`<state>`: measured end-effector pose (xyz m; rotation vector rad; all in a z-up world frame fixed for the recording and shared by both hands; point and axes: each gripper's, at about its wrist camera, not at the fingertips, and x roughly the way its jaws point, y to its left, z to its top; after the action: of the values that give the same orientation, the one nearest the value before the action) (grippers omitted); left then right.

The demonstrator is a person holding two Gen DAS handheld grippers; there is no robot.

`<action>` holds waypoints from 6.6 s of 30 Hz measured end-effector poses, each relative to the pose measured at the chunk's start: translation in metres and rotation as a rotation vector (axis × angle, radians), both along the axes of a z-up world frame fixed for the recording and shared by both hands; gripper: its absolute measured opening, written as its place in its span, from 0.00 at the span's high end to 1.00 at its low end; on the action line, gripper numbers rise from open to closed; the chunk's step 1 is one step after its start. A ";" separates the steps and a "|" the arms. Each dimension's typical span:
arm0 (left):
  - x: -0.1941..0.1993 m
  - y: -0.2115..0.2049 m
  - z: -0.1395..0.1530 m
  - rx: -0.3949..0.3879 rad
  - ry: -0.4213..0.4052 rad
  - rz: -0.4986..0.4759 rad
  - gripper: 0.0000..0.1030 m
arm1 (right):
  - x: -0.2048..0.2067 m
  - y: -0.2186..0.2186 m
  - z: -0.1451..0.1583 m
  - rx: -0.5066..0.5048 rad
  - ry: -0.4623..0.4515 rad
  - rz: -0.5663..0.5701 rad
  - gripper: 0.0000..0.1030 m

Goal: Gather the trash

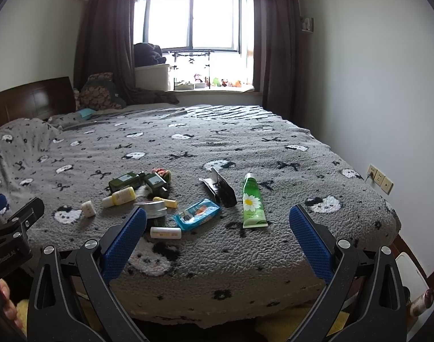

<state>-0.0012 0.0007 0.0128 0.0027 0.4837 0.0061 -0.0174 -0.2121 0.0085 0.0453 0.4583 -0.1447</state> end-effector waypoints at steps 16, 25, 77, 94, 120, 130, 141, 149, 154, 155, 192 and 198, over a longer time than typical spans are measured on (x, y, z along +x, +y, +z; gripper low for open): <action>0.000 0.002 0.002 -0.001 -0.008 0.007 0.08 | 0.002 0.001 0.001 0.003 -0.004 0.002 0.03; 0.002 0.004 0.002 0.004 -0.013 0.013 0.08 | 0.005 0.002 0.003 0.005 -0.006 0.006 0.03; 0.020 0.004 -0.038 0.005 0.035 -0.005 0.08 | 0.020 -0.022 -0.032 0.083 0.012 0.018 0.03; 0.061 -0.020 -0.108 0.024 0.197 -0.103 0.08 | 0.071 -0.067 -0.096 0.110 0.169 -0.050 0.03; 0.141 -0.132 -0.148 -0.008 0.297 -0.312 0.24 | 0.218 -0.119 -0.142 0.149 0.331 -0.063 0.27; 0.141 -0.128 -0.149 -0.004 0.294 -0.346 0.46 | 0.246 -0.120 -0.145 0.124 0.380 -0.044 0.51; 0.118 -0.118 -0.148 0.002 0.286 -0.357 0.50 | 0.205 -0.113 -0.144 0.116 0.372 -0.017 0.59; 0.094 -0.110 -0.147 0.020 0.274 -0.358 0.50 | 0.146 -0.098 -0.139 0.096 0.335 0.029 0.59; 0.065 -0.095 -0.142 0.018 0.254 -0.349 0.50 | 0.099 -0.086 -0.136 0.088 0.295 0.048 0.59; 0.057 -0.092 -0.142 0.020 0.250 -0.347 0.50 | 0.088 -0.083 -0.135 0.089 0.287 0.059 0.59; -0.008 -0.046 -0.298 0.005 0.714 -0.357 0.50 | 0.010 0.031 -0.287 0.152 0.729 0.338 0.85; -0.008 -0.050 -0.311 0.015 0.756 -0.372 0.50 | 0.016 0.033 -0.299 0.162 0.775 0.343 0.84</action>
<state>-0.0097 -0.0489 -0.2978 0.1135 1.2326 -0.3679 -0.0013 -0.1790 -0.2908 0.0687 1.2418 0.2264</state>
